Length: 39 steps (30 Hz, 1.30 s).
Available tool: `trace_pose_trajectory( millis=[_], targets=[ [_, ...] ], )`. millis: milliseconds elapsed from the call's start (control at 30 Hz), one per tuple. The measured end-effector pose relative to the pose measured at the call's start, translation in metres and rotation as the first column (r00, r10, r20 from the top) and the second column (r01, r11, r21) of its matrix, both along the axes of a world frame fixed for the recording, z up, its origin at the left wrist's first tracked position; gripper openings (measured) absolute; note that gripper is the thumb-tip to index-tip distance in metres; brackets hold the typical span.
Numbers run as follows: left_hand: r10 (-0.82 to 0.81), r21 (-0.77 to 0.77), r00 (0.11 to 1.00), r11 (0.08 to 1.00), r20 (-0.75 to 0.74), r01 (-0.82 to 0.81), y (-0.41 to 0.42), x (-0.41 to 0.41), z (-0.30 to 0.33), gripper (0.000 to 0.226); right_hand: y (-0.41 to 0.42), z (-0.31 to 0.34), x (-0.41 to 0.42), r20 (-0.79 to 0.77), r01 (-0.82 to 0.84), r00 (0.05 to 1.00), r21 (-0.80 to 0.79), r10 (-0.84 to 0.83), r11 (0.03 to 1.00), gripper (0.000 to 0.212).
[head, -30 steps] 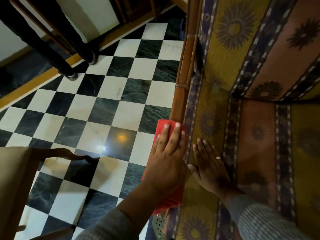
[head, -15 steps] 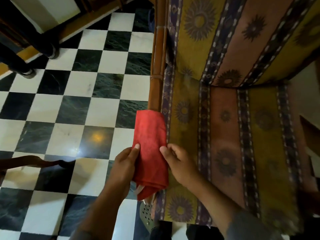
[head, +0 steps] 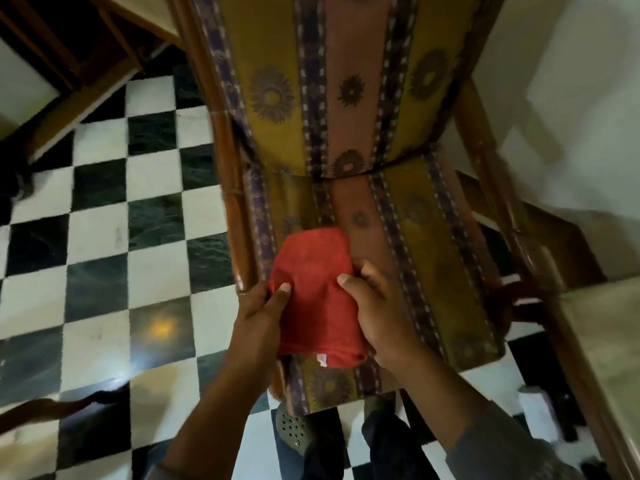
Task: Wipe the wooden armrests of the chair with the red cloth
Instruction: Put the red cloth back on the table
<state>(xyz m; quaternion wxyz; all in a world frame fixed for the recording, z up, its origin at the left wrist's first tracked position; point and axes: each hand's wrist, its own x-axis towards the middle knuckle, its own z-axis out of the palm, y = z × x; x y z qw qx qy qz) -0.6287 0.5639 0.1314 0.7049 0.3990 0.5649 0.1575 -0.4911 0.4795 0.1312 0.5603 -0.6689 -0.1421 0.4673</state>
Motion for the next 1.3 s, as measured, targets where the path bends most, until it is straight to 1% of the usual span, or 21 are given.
trace_pose_trajectory(
  millis=[33,100,167,233,300,367,400,533,600,700,733,800,867,933,967,1033,1100,1167,1200,1233,1300],
  targets=[
    [-0.051,-0.027,0.998,0.998,0.038,0.052,-0.007,0.017,0.003,0.015,-0.013,0.006,0.013,-0.028,0.061,0.998,0.010,-0.060,0.998,0.016],
    [-0.156,-0.047,0.983,0.986,0.095,0.161,-0.022,0.050,0.007,0.021,-0.040,0.016,0.035,-0.078,0.179,0.981,0.030,-0.177,0.983,0.011],
    [-0.269,-0.023,0.959,0.962,0.093,0.273,-0.039,0.081,0.010,0.022,-0.070,0.022,0.056,-0.110,0.284,0.954,0.035,-0.279,0.958,0.012],
    [-0.371,0.039,0.923,0.929,0.100,0.369,-0.062,0.112,0.014,0.014,-0.107,0.028,0.075,-0.090,0.385,0.920,0.012,-0.382,0.923,0.017],
    [-0.474,0.085,0.873,0.880,0.113,0.467,-0.090,0.150,0.018,0.011,-0.147,0.033,0.098,-0.080,0.492,0.868,0.006,-0.490,0.871,0.018],
    [-0.594,0.104,0.796,0.804,0.114,0.585,-0.125,0.192,0.021,0.020,-0.191,0.035,0.121,-0.073,0.601,0.798,0.025,-0.598,0.799,0.016],
    [-0.622,0.116,0.775,0.783,0.110,0.611,-0.134,0.203,0.023,0.023,-0.202,0.037,0.126,-0.061,0.626,0.779,0.021,-0.624,0.779,0.018],
    [-0.770,0.147,0.633,0.637,0.074,0.757,-0.219,0.279,0.022,0.030,-0.290,0.035,0.164,-0.063,0.759,0.651,0.026,-0.756,0.651,0.028],
    [-0.817,0.135,0.569,0.577,0.092,0.806,-0.268,0.312,0.016,0.030,-0.337,0.028,0.183,-0.077,0.842,0.539,0.019,-0.839,0.540,0.024],
    [-0.896,0.130,0.438,0.445,0.078,0.886,-0.349,0.361,0.003,0.030,-0.416,0.004,0.211,-0.116,0.933,0.358,0.004,-0.926,0.360,0.015],
    [-0.907,0.126,0.414,0.420,0.076,0.899,-0.364,0.371,-0.001,0.033,-0.431,-0.004,0.216,-0.114,0.946,0.320,-0.015,-0.940,0.324,0.014],
    [-0.950,0.123,0.310,0.313,0.043,0.942,-0.421,0.403,-0.015,0.038,-0.484,-0.026,0.232,-0.126,0.975,0.207,-0.052,-0.970,0.215,0.014],
    [-0.974,0.106,0.225,0.226,0.016,0.968,-0.467,0.433,-0.030,0.042,-0.525,-0.048,0.251,-0.129,0.984,0.143,-0.084,-0.981,0.155,0.014],
    [-0.987,0.121,0.156,0.150,-0.039,0.981,-0.504,0.461,-0.048,0.044,-0.558,-0.066,0.273,-0.120,0.987,0.110,-0.106,-0.987,0.123,0.014],
    [-0.989,0.128,0.142,0.134,-0.051,0.983,-0.524,0.476,-0.059,0.046,-0.576,-0.078,0.285,-0.115,0.988,0.098,-0.108,-0.989,0.110,0.015],
    [-0.988,0.128,0.148,0.143,-0.035,0.981,-0.542,0.498,-0.076,0.047,-0.596,-0.093,0.306,-0.089,0.986,0.108,-0.118,-0.990,0.118,0.016],
    [-0.988,0.134,0.144,0.135,-0.060,0.982,-0.560,0.518,-0.096,0.044,-0.614,-0.111,0.325,-0.049,0.982,0.115,-0.145,-0.992,0.121,0.015],
    [-0.973,0.175,0.144,0.113,-0.179,0.978,-0.576,0.532,-0.123,0.038,-0.627,-0.140,0.339,0.013,0.972,0.136,-0.196,-0.991,0.131,0.013],
    [-0.952,0.219,0.125,0.063,-0.281,0.974,-0.581,0.536,-0.136,0.035,-0.632,-0.155,0.343,0.061,0.959,0.169,-0.242,-0.984,0.150,0.014],
    [-0.916,0.252,0.085,-0.019,-0.392,0.967,-0.584,0.536,-0.149,0.035,-0.635,-0.169,0.344,0.117,0.932,0.226,-0.313,-0.967,0.180,0.020],
    [-0.820,0.227,-0.042,-0.206,-0.571,0.952,-0.585,0.533,-0.171,0.035,-0.639,-0.189,0.342,0.242,0.873,0.342,-0.440,-0.908,0.211,0.037]
  ],
)
